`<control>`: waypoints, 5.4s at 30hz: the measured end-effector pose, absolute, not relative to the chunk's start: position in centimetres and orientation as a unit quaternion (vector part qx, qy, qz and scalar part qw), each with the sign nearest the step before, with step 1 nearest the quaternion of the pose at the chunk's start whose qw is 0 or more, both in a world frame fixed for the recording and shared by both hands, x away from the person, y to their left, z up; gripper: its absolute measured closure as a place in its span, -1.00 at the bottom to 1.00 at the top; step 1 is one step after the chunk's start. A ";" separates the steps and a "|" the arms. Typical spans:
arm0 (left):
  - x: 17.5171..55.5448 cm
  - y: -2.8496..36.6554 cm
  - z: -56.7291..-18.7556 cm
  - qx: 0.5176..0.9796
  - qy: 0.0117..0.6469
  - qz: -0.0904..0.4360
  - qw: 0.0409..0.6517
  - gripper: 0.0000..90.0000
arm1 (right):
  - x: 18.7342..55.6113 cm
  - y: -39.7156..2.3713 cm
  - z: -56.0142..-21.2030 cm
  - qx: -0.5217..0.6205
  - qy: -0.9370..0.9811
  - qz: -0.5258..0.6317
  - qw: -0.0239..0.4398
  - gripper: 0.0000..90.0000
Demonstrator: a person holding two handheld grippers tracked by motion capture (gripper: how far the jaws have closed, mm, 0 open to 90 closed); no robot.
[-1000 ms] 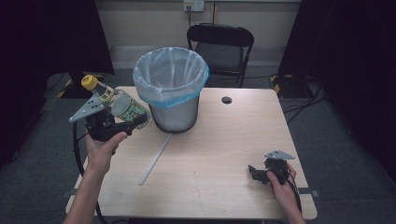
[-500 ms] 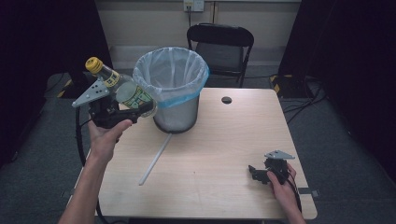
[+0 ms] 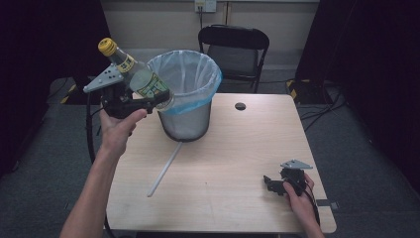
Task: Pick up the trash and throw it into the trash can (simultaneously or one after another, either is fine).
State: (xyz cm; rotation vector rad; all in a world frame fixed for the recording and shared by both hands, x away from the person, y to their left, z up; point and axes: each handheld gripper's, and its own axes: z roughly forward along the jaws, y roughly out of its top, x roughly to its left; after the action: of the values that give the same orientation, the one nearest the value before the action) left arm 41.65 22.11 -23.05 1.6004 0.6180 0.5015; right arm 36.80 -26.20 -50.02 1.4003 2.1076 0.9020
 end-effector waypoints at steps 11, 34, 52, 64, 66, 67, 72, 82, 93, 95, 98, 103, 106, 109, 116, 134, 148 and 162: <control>43.9 20.2 -20.9 0.707 0.265 0.221 0.618 -0.37 | 36.8 -26.2 -50.0 0.508 0.764 0.327 0.226 -0.80; 51.1 17.9 -20.5 0.711 0.314 0.222 0.590 -0.37 | 36.9 -26.2 -50.0 0.505 0.766 0.329 0.224 -0.80; 54.4 18.5 -23.0 0.727 0.365 0.195 0.547 -0.38 | 36.9 -26.3 -50.0 0.504 0.767 0.329 0.224 -0.80; 53.7 19.1 -22.0 0.695 0.362 0.197 0.589 -0.45 | 36.9 -26.2 -50.0 0.504 0.767 0.329 0.224 -0.80; 53.4 19.1 -21.9 0.699 0.360 0.199 0.585 -0.48 | 36.9 -26.2 -50.0 0.505 0.766 0.329 0.225 -0.79; 53.4 19.2 -22.0 0.699 0.358 0.199 0.586 -0.48 | 36.9 -26.3 -50.0 0.504 0.767 0.329 0.224 -0.79; 53.4 19.5 -22.6 0.701 0.362 0.195 0.583 -0.52 | 36.9 -26.3 -50.0 0.504 0.767 0.329 0.224 -0.79; 52.5 19.8 -22.9 0.702 0.352 0.186 0.591 -0.52 | 36.9 -26.3 -50.0 0.504 0.767 0.328 0.224 -0.79; 50.5 20.8 -23.4 0.710 0.338 0.174 0.593 -0.48 | 36.9 -26.3 -50.0 0.503 0.767 0.329 0.224 -0.79; 49.8 21.1 -23.7 0.709 0.338 0.184 0.591 -0.46 | 36.9 -26.3 -50.0 0.503 0.767 0.329 0.225 -0.79; 49.0 22.0 -24.1 0.709 0.337 0.180 0.593 -0.45 | 36.9 -26.3 -50.0 0.503 0.767 0.328 0.225 -0.79; 47.5 23.4 -24.9 0.714 0.334 0.179 0.588 -0.40 | 36.9 -26.3 -50.0 0.504 0.767 0.328 0.224 -0.79; 46.4 24.0 -25.5 0.718 0.331 0.182 0.585 -0.42 | 36.9 -26.3 -50.0 0.503 0.767 0.328 0.225 -0.79; 45.0 24.6 -26.4 0.721 0.325 0.184 0.584 -0.44 | 36.9 -26.3 -50.0 0.503 0.767 0.329 0.225 -0.79; 43.1 25.6 -28.7 0.737 0.333 0.180 0.560 -0.51 | 36.9 -26.3 -50.0 0.503 0.767 0.329 0.225 -0.79; 39.3 28.2 -38.4 0.761 0.385 0.115 0.510 -0.55 | 36.9 -26.3 -50.0 0.504 0.767 0.328 0.224 -0.79; 36.6 27.3 -46.4 0.800 0.420 0.074 0.423 -0.56 | 36.9 -26.3 -50.0 0.503 0.767 0.329 0.225 -0.79; 34.7 25.4 -48.8 0.847 0.376 0.093 0.365 -0.02 | 36.9 -26.3 -50.0 0.503 0.767 0.329 0.224 -0.79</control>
State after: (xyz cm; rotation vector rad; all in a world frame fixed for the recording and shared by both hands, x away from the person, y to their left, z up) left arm 34.70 25.39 -48.80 2.1776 0.9666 0.2404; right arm 36.90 -26.26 -50.03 1.3880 2.1165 0.9074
